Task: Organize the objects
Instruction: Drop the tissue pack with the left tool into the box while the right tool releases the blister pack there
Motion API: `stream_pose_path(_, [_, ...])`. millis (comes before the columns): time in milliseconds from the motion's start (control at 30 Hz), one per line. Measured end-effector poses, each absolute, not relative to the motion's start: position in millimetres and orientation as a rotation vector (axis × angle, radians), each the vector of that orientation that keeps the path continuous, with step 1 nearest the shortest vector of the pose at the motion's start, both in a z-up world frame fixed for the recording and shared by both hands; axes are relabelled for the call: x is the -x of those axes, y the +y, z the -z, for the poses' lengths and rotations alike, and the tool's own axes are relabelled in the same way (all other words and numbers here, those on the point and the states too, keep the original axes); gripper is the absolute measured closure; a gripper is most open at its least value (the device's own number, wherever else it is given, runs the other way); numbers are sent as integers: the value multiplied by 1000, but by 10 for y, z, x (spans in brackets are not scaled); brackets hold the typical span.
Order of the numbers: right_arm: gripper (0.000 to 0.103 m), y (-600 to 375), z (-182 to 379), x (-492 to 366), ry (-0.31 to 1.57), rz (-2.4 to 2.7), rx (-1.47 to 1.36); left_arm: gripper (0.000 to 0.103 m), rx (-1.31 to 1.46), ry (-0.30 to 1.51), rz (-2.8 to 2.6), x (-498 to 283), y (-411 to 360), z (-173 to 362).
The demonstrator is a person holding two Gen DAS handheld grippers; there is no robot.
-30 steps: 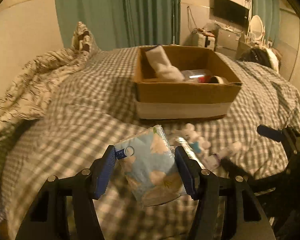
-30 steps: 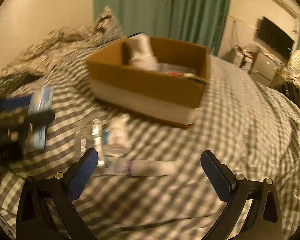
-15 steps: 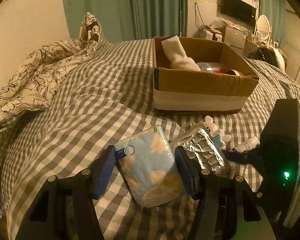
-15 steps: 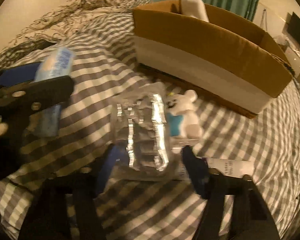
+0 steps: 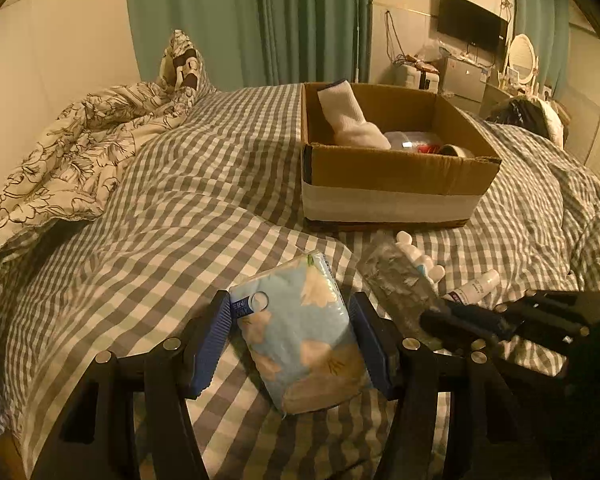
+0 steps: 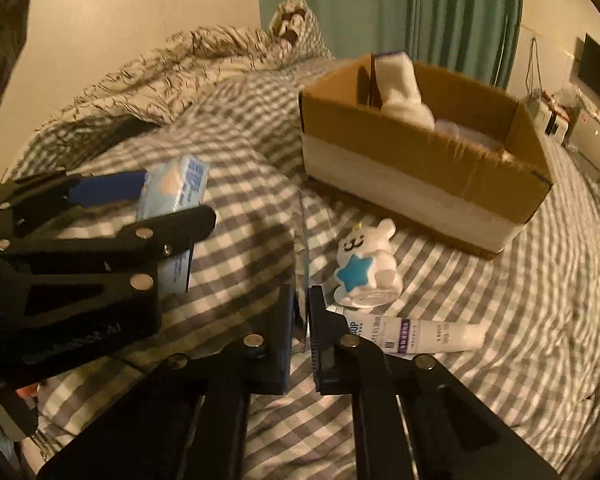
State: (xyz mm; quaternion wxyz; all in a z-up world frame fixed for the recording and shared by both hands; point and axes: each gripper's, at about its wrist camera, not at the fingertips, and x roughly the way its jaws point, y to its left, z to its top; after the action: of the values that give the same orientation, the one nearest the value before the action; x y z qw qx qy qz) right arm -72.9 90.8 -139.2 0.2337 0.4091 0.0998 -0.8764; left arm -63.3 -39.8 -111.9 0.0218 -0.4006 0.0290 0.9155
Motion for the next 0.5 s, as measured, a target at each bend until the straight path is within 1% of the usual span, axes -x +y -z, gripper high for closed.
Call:
stream_pose_path(200, [96, 997, 968, 599, 299, 2467, -1014, 41, 1164, 100, -2866, 522, -370, 841])
stream_pose_path(367, [96, 1138, 377, 605, 331, 2552, -858, 41, 1033, 134, -2890, 557, -265, 429])
stream_pose_path(500, [96, 1260, -101, 735, 353, 2631, -741, 41, 926, 146, -2863, 735, -103, 101])
